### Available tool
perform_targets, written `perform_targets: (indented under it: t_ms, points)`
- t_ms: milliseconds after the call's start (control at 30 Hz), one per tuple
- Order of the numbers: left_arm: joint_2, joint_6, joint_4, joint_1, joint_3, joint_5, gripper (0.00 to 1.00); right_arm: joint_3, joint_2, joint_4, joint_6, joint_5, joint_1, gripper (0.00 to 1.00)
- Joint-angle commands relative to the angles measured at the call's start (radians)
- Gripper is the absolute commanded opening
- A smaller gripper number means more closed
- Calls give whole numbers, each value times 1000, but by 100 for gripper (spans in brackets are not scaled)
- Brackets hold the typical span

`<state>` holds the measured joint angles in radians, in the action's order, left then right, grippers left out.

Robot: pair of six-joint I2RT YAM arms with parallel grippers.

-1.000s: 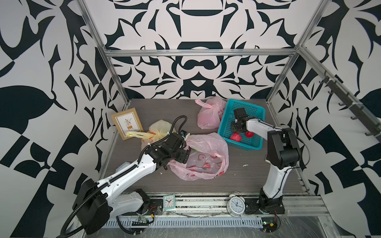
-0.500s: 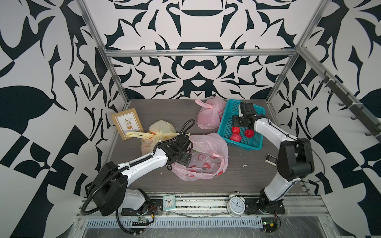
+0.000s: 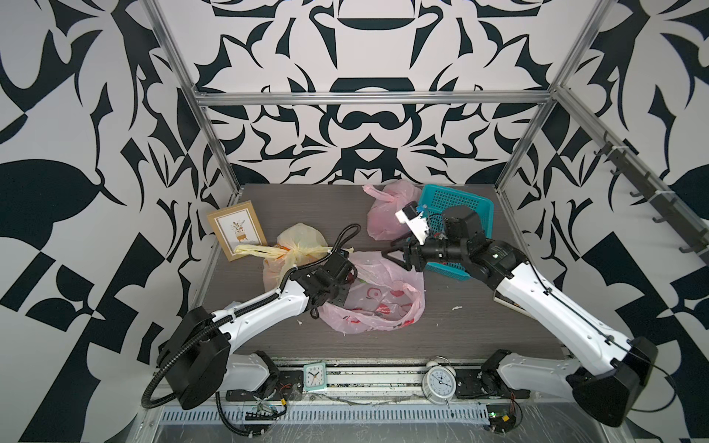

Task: Untie the knot of a plastic bag & take out the apple
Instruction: Adjust the plastic bag at the center of the board.

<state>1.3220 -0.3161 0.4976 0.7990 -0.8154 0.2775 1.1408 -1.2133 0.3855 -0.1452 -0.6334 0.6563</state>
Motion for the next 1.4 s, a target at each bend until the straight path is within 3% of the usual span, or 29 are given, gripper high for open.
perform_targets:
  t_ms: [0, 133, 300, 467, 567, 800, 1133, 1200, 1367]
  points:
    - [-33, -7, 23, 3, -10, 25, 17, -80, -27, -65, -88, -153, 89, 49]
    - [-40, 18, -2, 6, -19, 32, 17, -173, -106, -194, -212, -107, 211, 46]
    - [-73, 81, -43, 55, -42, 96, 16, -176, -241, -193, -297, 192, 274, 44]
    - [-67, 94, -64, 131, -41, 151, 15, -171, -366, -239, -416, 410, 316, 42]
    - [-80, 103, -87, 182, -17, 199, 15, -188, -359, -245, -436, 601, 325, 42]
    - [-147, 97, -101, 194, 37, 224, 15, -239, -249, -298, -409, 905, 324, 50]
    - [-157, 99, -118, 191, 77, 190, 16, -153, -321, -319, -363, 907, 316, 59]
    - [-166, 102, -117, 182, 79, 182, 17, -157, -313, -333, -353, 862, 314, 60]
    - [-208, 111, -106, 129, 85, 148, 18, -183, -231, -331, -323, 611, 305, 58]
